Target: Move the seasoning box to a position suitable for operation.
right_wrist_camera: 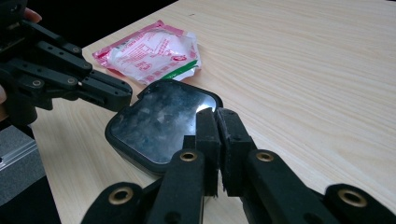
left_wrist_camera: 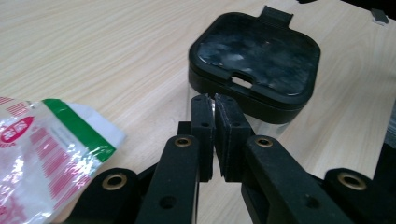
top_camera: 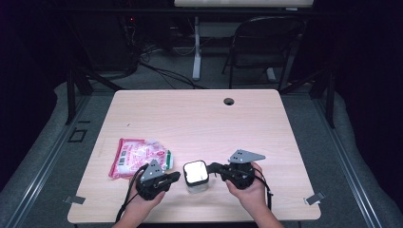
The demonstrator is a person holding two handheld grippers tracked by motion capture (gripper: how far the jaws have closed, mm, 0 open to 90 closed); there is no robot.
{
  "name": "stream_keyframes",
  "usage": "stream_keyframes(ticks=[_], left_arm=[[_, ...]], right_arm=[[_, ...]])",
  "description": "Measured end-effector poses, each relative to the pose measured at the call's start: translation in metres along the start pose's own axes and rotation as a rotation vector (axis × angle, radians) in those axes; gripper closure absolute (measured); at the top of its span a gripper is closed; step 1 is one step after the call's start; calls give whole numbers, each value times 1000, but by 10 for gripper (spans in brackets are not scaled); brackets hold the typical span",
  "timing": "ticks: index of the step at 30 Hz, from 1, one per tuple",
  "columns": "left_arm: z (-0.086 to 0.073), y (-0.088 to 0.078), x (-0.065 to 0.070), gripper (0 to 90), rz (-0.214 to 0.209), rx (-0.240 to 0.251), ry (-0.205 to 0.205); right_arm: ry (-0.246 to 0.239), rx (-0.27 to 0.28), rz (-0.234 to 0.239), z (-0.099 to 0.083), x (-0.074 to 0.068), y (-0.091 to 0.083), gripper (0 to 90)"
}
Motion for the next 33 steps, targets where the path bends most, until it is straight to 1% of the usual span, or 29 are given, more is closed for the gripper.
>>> stream_keyframes(ticks=[5, 6, 7, 10, 13, 14, 16, 18, 28, 33], left_arm=[[-1, 1, 4, 876, -12, -3, 8], [-1, 2, 5, 876, -12, -3, 7], [-1, 2, 7, 875, -18, -7, 10], [-2, 3, 9, 875, -27, -8, 13], [-3, 4, 11, 875, -33, -15, 27], [-3, 4, 12, 875, -22, -17, 29], [-3, 5, 12, 874, -35, -15, 26], [-3, 4, 13, 875, -38, -16, 29], [-5, 5, 14, 876, -44, -29, 36], [-4, 4, 14, 880, -51, -21, 33]], right_arm=[[-6, -3, 5, 0, -2, 6, 872], [-10, -11, 6, -1, -2, 7, 872], [-14, -10, 1, -1, -2, 9, 872], [-12, -12, -5, -1, -1, 10, 871], [-12, -14, -4, -2, 0, 10, 868], [-3, -8, -6, -2, 1, 10, 868], [6, -4, -6, -2, 1, 10, 868], [16, 1, 0, -3, 2, 10, 869], [32, 7, -5, -4, 4, 10, 895], [36, 15, -4, -4, 3, 10, 895]])
Point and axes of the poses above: each handheld gripper's, and its own axes: y roughly forward along the jaws, z roughly out of its top, x roughly to its right, the point moved 8 cm from there along y, roughly forward along the jaws, and after that the axes turned 6 degrees about -y, right-handed, at the moved point
